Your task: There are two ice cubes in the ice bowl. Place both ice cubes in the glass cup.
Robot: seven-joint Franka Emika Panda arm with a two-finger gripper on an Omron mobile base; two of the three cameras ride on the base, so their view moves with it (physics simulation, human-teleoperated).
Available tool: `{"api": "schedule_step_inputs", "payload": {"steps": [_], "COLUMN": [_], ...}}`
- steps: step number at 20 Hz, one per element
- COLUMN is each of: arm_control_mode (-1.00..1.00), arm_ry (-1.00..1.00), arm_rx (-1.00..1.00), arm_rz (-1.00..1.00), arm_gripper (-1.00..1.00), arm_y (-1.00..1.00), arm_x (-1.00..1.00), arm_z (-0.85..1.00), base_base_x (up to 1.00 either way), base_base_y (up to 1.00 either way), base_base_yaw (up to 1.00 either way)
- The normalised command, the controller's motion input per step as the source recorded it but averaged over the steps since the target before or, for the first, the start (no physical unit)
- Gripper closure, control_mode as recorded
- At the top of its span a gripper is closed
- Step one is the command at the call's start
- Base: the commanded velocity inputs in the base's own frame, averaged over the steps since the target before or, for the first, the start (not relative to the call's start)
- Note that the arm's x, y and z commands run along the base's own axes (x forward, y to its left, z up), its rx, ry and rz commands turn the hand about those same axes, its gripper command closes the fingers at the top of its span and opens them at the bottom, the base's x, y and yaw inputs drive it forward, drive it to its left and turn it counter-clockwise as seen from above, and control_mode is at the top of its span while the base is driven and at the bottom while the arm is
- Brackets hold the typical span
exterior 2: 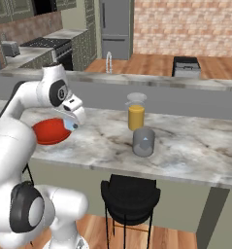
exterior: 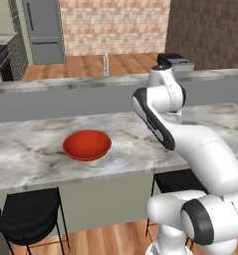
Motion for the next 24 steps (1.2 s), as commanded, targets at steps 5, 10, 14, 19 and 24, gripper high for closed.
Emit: {"api": "schedule_step_inputs", "payload": {"steps": [5,10,14,19,24], "arm_control_mode": [-1.0,-1.0,-1.0,-1.0,-1.0], "arm_ry": [0.0,0.0,0.05,0.0,-0.01], "arm_rx": [0.0,0.0,0.0,0.0,0.02], "arm_rz": [-0.08,-0.07,-0.07,-0.03,0.02], "arm_gripper": [1.0,1.0,1.0,1.0,1.0], "arm_y": [-0.89,-0.84,-0.83,-0.81,-0.52], "arm_x": [-0.03,0.0,0.0,0.02,0.03], "arm_z": [0.06,0.01,0.0,0.0,0.0], "base_base_x": [0.0,0.0,0.0,0.0,0.0], "base_base_y": [0.0,0.0,0.0,0.0,0.0], "base_base_yaw": [0.0,0.0,0.0,0.0,0.0]}}
